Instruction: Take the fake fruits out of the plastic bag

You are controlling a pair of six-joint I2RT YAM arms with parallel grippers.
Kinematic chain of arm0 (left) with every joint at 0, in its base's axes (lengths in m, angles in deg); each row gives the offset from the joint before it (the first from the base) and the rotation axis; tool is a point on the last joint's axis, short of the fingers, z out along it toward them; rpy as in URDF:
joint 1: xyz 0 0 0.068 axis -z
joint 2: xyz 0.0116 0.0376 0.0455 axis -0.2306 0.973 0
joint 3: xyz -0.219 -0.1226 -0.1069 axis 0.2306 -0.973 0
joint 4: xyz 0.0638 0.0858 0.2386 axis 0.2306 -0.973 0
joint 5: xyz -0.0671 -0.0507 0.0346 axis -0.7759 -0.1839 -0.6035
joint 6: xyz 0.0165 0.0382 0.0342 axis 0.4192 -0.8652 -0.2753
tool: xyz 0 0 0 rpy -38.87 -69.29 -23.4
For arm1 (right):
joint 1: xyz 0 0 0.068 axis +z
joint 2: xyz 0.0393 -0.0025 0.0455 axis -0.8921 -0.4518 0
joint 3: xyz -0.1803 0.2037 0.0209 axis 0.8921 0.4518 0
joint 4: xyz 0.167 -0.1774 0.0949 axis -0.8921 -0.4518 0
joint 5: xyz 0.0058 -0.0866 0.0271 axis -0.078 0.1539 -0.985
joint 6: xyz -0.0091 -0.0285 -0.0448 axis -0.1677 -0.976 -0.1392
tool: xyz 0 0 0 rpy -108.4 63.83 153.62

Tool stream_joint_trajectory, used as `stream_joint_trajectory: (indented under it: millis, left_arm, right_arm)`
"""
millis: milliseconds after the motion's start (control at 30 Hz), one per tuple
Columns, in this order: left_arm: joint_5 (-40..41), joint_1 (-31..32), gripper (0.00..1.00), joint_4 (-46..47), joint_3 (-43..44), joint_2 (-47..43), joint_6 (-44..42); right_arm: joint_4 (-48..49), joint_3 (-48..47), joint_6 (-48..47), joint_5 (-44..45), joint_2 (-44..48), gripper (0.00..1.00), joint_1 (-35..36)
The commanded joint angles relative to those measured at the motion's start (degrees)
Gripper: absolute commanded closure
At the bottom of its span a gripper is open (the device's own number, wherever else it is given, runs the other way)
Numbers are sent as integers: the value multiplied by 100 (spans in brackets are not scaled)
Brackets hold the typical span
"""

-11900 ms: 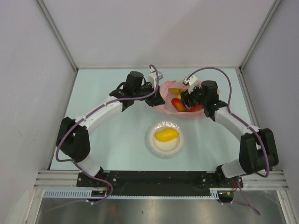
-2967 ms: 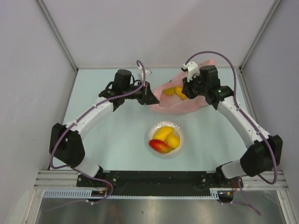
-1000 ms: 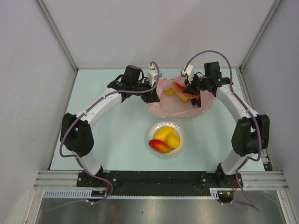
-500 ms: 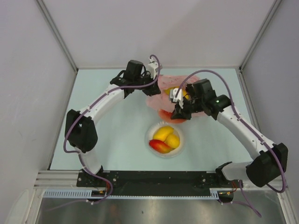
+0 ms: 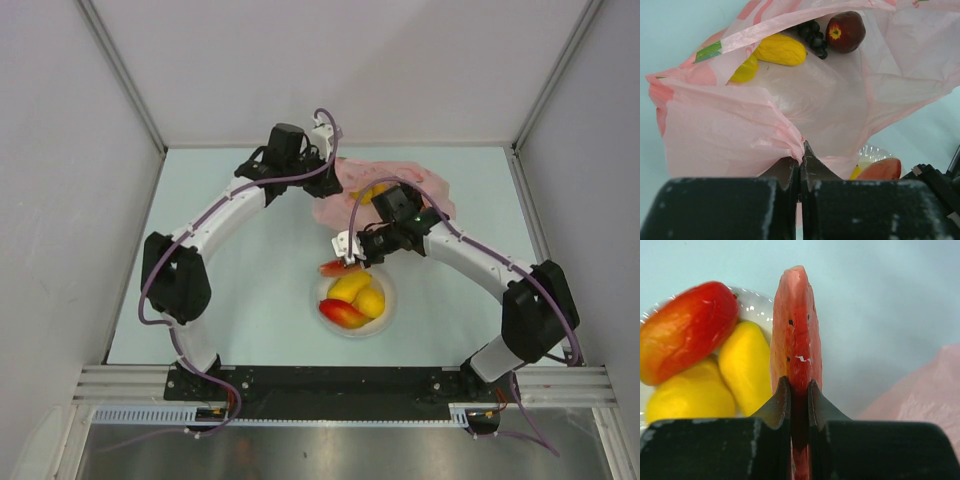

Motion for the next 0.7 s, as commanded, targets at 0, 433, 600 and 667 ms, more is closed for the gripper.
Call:
stream_joint_trajectory:
  millis: [0, 433, 600, 667]
  left_arm:
    - [-38, -129, 100, 138, 141, -80, 132]
    - [-161, -138, 100, 261, -44, -177, 220]
    - [-152, -138, 100, 218, -70, -203, 167]
    - [-143, -138, 100, 244, -79, -203, 167]
  right_arm:
    - [291, -59, -1765, -272, -203, 95, 70]
    - [185, -111, -2811, -571, -748, 90, 325]
    - [-69, -164, -3225, -553, -872, 89, 387]
    - [-131, -164, -3452, -448, -959, 88, 387]
